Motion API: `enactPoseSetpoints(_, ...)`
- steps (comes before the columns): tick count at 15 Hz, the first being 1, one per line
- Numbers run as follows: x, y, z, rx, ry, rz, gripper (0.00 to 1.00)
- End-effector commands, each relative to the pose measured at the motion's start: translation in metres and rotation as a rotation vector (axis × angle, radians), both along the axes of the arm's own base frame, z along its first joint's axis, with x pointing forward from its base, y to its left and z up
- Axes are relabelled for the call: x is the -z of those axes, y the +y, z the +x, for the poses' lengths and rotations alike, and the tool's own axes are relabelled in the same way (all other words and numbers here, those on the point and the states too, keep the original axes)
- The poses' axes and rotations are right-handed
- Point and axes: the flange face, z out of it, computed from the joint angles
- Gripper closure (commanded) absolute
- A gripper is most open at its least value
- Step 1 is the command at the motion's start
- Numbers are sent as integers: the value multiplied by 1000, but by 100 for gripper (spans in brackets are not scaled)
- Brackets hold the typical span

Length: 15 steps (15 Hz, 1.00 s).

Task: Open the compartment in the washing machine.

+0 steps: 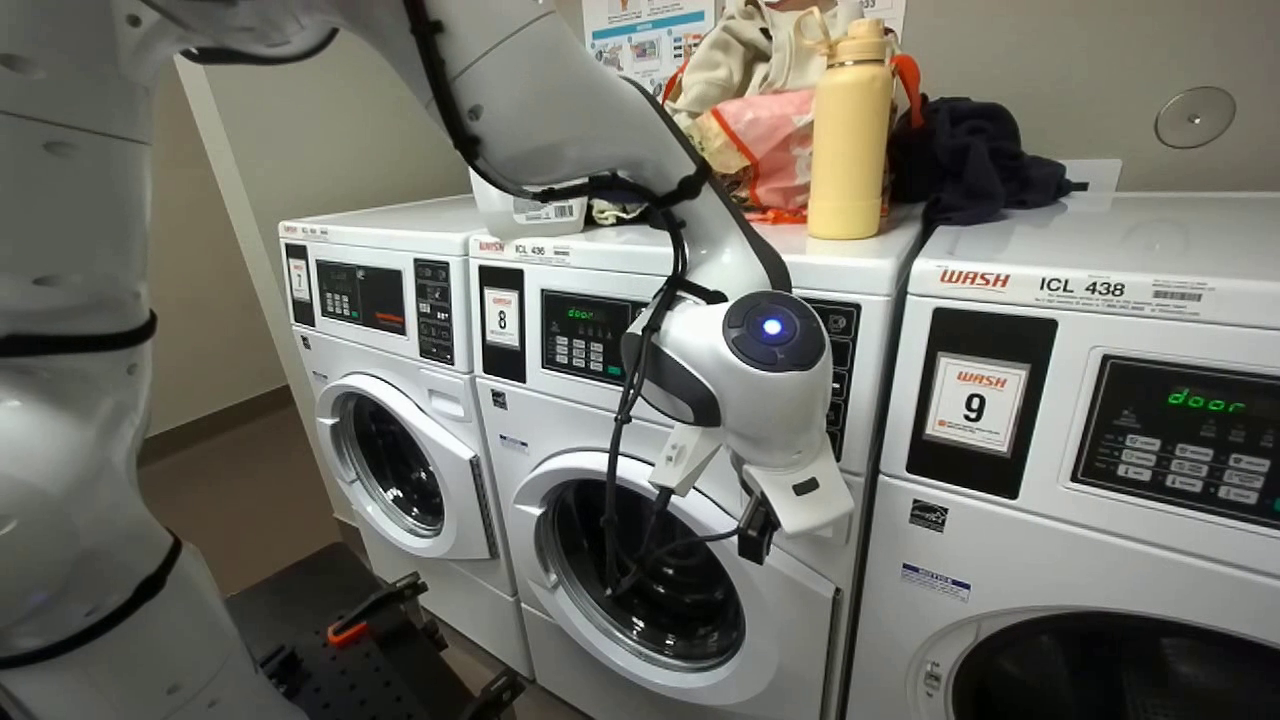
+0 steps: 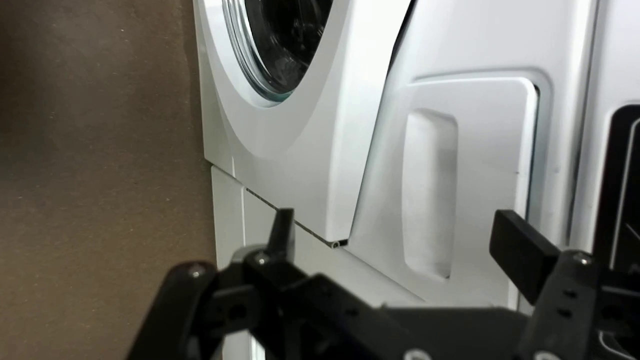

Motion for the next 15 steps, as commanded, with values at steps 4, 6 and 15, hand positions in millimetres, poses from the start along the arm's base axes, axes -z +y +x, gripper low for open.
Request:
enactPoseSetpoints(4,2,1,12,-11,-62,-4,0)
enactPoseSetpoints(6,1,2,13,-15,-73,-3,0)
enactPoseSetpoints(15,6,4,22,-20,-94,-8,0)
